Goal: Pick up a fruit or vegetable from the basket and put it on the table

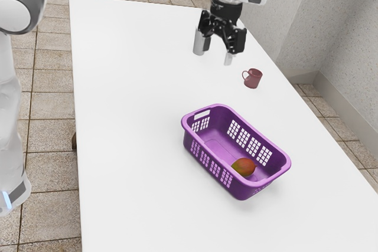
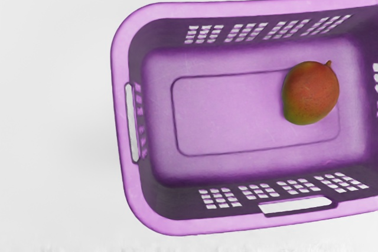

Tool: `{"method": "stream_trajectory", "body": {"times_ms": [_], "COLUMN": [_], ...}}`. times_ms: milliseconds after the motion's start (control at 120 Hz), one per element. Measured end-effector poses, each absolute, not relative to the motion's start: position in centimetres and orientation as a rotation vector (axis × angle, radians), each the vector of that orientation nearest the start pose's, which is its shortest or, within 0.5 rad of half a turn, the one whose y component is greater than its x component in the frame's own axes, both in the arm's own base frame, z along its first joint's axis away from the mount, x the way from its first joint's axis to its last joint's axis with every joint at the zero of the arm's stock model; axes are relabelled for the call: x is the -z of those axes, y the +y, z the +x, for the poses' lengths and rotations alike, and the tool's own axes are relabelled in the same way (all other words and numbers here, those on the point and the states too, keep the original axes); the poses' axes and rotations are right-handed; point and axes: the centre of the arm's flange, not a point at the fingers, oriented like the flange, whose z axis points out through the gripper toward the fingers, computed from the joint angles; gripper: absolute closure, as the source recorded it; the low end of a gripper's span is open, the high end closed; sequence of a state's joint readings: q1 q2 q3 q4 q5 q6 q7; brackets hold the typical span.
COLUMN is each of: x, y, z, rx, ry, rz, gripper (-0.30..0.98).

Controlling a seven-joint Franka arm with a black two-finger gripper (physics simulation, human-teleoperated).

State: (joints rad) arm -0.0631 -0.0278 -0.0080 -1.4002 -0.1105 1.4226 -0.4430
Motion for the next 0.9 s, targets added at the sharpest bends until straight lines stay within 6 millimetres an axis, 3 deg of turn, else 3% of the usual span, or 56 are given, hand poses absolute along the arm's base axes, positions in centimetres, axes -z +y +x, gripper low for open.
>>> {"method": "stream_trajectory", "body": {"times_ms": [200, 325, 458, 550, 633, 900], "x": [-70.2, -66.1, -62.6, -59.3, -57.6, -51.9], "y": [-9.3, -11.2, -11.0, -14.4, -17.1, -18.4], "z": [51.8, 54.0, 56.7, 58.4, 58.7, 62.3], "rx": [-0.054, -0.188, -0.242, -0.244, -0.222, -0.201], "ry": [-0.746, -0.857, -1.002, -0.993, -0.987, -1.085], "rz": [-3.187, -3.117, -3.037, -3.013, -3.014, -2.985], "gripper": [0.0, 0.0, 0.0, 0.0, 0.0, 0.0]}}
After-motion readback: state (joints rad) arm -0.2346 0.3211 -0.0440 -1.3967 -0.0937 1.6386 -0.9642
